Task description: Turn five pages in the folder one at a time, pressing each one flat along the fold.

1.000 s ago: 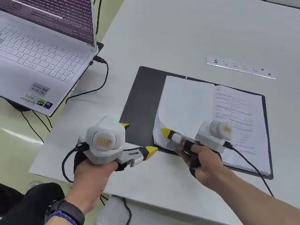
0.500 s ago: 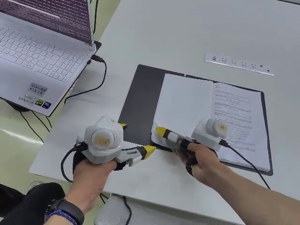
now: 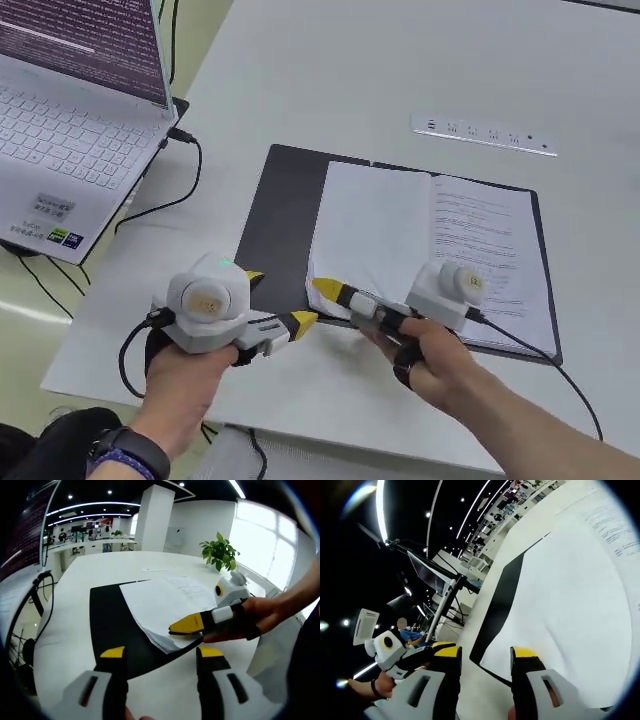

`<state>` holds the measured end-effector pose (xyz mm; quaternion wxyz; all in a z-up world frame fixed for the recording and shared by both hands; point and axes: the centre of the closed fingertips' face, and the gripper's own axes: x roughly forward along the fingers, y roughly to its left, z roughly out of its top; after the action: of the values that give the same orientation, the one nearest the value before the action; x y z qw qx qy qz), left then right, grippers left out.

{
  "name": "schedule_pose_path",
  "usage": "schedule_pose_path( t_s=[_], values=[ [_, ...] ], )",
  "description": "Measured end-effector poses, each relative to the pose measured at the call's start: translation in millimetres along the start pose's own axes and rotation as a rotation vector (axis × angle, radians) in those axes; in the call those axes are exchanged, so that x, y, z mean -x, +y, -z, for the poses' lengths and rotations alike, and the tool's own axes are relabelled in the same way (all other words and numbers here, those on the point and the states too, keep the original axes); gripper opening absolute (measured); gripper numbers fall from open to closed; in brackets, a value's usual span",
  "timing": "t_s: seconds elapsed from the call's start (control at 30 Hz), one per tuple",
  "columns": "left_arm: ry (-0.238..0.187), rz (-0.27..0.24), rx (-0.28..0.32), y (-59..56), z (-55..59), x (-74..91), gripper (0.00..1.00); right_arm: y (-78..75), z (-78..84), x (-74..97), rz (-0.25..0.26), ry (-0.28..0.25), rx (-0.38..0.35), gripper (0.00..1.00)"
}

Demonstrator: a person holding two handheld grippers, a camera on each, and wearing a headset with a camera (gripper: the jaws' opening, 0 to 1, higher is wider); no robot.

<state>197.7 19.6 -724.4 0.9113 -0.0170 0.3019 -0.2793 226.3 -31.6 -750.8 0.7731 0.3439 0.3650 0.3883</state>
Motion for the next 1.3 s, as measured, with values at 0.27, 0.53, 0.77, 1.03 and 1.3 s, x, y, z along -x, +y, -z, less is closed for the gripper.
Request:
schedule_pose_path(
  t_s=[0.27, 0.53, 0.77, 1.03, 1.3],
  values=[
    [0.014, 0.023, -0.034, -1.4, -3.4, -13.5, 0.45, -7.4, -4.4, 37.0, 0.06, 0.011, 0.133, 0.33],
    [0.023, 0.043, -0.059, -2.6, -5.9, -34.0, 0.31, -23.6, -7.2, 71.4, 0.131, -0.012, 0.15, 0.27],
    [0.01, 0.059, -0.051, -5.6, -13.8, -49.6, 0.22, -33.8, -8.4, 93.6, 0.17, -0.055, 0.138, 0.22],
    [0.028, 0.111, -0.074, -19.7, -10.3, -70.3, 0.05, -39.7, -6.9, 103.9, 0.19, -0.073, 0.116, 0.19],
    [0.1, 0.102, -0.044, -16.7, 12.5, -82.1, 0.0, -44.1, -9.2, 109.5, 0.206, -0.083, 0.114, 0.18]
  ],
)
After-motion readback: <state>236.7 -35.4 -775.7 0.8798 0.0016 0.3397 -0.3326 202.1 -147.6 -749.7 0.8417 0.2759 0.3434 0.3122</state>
